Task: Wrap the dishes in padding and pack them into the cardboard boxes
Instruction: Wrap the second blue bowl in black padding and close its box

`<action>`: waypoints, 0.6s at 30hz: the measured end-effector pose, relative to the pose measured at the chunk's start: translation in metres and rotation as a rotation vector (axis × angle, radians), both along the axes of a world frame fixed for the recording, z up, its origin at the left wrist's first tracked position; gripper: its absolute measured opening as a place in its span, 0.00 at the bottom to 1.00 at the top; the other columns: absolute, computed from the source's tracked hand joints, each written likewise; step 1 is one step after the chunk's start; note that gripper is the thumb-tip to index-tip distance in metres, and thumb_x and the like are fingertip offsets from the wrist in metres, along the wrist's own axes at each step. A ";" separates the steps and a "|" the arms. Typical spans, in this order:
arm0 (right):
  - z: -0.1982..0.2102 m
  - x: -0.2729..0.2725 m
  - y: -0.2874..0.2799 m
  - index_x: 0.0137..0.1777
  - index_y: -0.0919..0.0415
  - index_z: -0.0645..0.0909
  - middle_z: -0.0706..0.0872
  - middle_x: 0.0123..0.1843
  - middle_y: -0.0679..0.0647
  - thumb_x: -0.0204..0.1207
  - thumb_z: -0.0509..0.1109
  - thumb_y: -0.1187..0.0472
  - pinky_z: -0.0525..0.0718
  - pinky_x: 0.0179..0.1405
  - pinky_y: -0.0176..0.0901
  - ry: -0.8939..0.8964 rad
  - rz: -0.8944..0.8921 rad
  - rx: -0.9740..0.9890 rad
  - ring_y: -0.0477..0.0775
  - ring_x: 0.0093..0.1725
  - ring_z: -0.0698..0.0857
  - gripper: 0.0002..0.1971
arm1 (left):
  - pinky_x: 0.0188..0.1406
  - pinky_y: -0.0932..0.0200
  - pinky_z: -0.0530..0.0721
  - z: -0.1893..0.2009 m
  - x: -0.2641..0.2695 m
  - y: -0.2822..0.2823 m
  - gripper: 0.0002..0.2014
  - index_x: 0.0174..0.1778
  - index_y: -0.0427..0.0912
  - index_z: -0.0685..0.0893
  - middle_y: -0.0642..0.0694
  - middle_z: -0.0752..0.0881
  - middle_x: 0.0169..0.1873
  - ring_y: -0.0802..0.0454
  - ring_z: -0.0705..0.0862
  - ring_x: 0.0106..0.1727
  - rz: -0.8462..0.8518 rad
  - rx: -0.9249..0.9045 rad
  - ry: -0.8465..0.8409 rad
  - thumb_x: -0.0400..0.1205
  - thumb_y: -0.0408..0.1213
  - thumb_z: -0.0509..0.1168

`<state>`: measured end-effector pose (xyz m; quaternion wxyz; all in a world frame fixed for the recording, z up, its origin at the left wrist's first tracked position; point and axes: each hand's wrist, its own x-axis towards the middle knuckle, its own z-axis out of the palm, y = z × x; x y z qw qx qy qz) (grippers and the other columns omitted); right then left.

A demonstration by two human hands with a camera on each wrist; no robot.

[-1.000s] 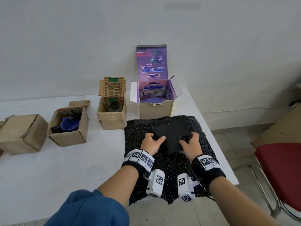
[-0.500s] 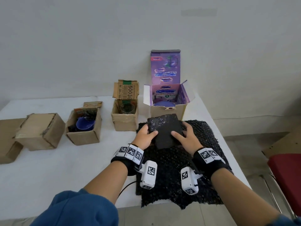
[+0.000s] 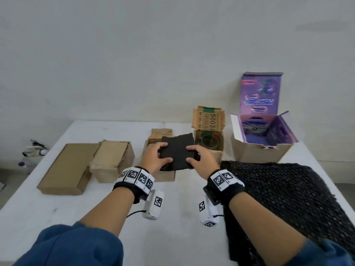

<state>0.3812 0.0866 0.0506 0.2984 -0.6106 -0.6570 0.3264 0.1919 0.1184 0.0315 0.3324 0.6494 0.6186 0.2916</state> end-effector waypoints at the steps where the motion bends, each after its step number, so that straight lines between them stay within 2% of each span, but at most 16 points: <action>1: 0.000 -0.016 0.008 0.70 0.57 0.76 0.79 0.69 0.52 0.76 0.71 0.63 0.71 0.68 0.36 -0.020 0.022 -0.022 0.51 0.69 0.76 0.22 | 0.64 0.54 0.80 -0.002 -0.014 0.010 0.31 0.69 0.43 0.77 0.43 0.77 0.65 0.46 0.80 0.63 -0.010 0.003 0.063 0.70 0.36 0.78; 3: -0.003 -0.039 0.022 0.75 0.57 0.71 0.75 0.74 0.54 0.77 0.70 0.63 0.69 0.74 0.41 -0.084 0.051 -0.045 0.53 0.74 0.73 0.26 | 0.68 0.50 0.78 -0.008 -0.037 0.027 0.33 0.71 0.42 0.76 0.40 0.75 0.65 0.44 0.79 0.64 -0.044 0.018 0.149 0.70 0.38 0.78; 7: -0.017 -0.065 0.044 0.80 0.55 0.63 0.71 0.77 0.55 0.79 0.68 0.58 0.66 0.78 0.47 -0.286 0.102 -0.120 0.55 0.77 0.68 0.31 | 0.71 0.58 0.69 -0.014 -0.065 0.052 0.35 0.75 0.40 0.72 0.40 0.72 0.67 0.45 0.74 0.68 -0.166 0.017 0.355 0.72 0.40 0.76; 11: -0.030 -0.079 0.057 0.80 0.55 0.63 0.70 0.73 0.58 0.78 0.68 0.52 0.66 0.74 0.50 -0.568 0.144 -0.140 0.60 0.73 0.65 0.32 | 0.69 0.54 0.72 -0.022 -0.076 0.065 0.36 0.77 0.46 0.69 0.45 0.73 0.67 0.47 0.73 0.68 -0.289 0.024 0.582 0.73 0.50 0.73; 13: -0.032 -0.083 0.057 0.77 0.55 0.67 0.67 0.70 0.58 0.74 0.71 0.50 0.67 0.71 0.51 -0.731 0.136 -0.059 0.61 0.69 0.64 0.32 | 0.67 0.51 0.73 -0.022 -0.078 0.068 0.35 0.75 0.49 0.72 0.47 0.74 0.66 0.46 0.69 0.68 -0.336 0.117 0.775 0.73 0.58 0.70; 14: -0.032 -0.085 0.057 0.76 0.54 0.68 0.64 0.71 0.58 0.72 0.73 0.50 0.67 0.70 0.52 -0.799 0.144 -0.011 0.61 0.70 0.63 0.33 | 0.66 0.51 0.72 -0.021 -0.078 0.069 0.35 0.72 0.49 0.75 0.47 0.73 0.65 0.45 0.68 0.67 -0.352 0.162 0.852 0.72 0.61 0.69; 16: -0.034 -0.088 0.060 0.78 0.53 0.63 0.57 0.78 0.59 0.70 0.75 0.50 0.63 0.73 0.58 -0.916 0.215 0.061 0.63 0.76 0.58 0.38 | 0.66 0.50 0.69 -0.021 -0.078 0.071 0.33 0.65 0.49 0.81 0.48 0.71 0.65 0.46 0.66 0.67 -0.386 0.217 0.950 0.70 0.66 0.67; 18: -0.035 -0.090 0.065 0.81 0.52 0.55 0.54 0.82 0.57 0.69 0.75 0.50 0.57 0.76 0.63 -0.989 0.288 0.054 0.63 0.80 0.53 0.44 | 0.65 0.50 0.68 -0.024 -0.080 0.074 0.33 0.62 0.48 0.82 0.49 0.72 0.65 0.46 0.66 0.66 -0.435 0.228 1.004 0.70 0.68 0.64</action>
